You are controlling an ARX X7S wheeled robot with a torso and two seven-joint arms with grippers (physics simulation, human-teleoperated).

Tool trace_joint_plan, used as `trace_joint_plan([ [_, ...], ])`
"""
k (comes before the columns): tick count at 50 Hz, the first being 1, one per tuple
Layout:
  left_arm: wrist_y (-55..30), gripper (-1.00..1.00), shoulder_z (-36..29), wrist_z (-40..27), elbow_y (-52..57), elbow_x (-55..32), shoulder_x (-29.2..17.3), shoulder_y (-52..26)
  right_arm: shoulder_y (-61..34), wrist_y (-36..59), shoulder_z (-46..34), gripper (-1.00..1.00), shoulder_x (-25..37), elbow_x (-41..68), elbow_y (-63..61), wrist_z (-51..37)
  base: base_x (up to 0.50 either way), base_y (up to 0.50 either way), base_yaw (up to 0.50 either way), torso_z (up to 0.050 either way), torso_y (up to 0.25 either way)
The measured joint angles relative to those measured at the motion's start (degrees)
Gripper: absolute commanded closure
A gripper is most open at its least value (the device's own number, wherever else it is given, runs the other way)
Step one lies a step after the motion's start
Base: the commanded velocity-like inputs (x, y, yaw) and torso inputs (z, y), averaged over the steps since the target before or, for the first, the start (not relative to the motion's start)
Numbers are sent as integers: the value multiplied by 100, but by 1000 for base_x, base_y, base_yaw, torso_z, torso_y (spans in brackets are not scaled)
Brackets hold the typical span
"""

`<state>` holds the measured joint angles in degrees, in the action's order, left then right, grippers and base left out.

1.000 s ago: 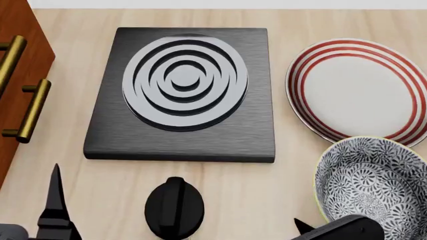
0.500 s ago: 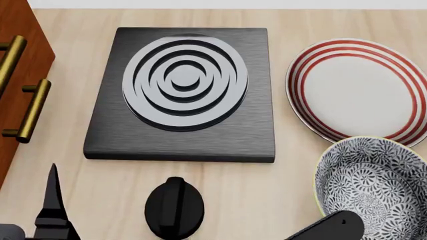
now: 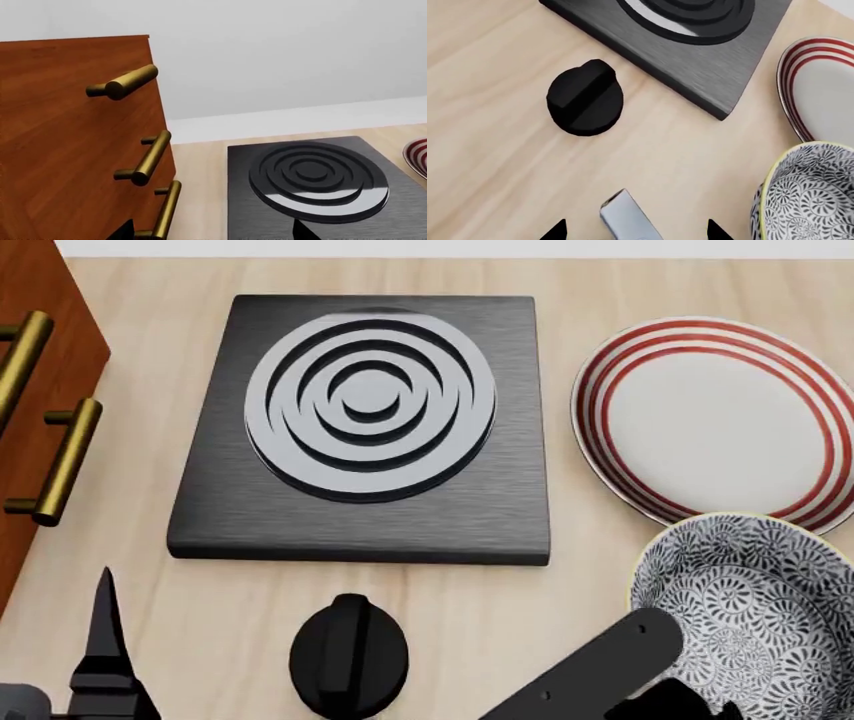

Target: Pick up the cream cheese and put it in the bowl.

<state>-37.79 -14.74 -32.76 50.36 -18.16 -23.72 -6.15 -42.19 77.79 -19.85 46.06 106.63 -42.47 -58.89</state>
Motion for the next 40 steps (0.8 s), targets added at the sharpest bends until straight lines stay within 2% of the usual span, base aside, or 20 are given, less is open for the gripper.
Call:
trace_joint_plan([
  [16,-1,-100,6,-37,-7,-30,-13,-13,-730,204,-633,-100,2,449,426,-179,0,0,0,0,0],
  [40,16,-100,18,-86,-34,-79,-28,-28,-1282,453,-1232,-100,-61,567,905,-62,0,0,0,0,0],
])
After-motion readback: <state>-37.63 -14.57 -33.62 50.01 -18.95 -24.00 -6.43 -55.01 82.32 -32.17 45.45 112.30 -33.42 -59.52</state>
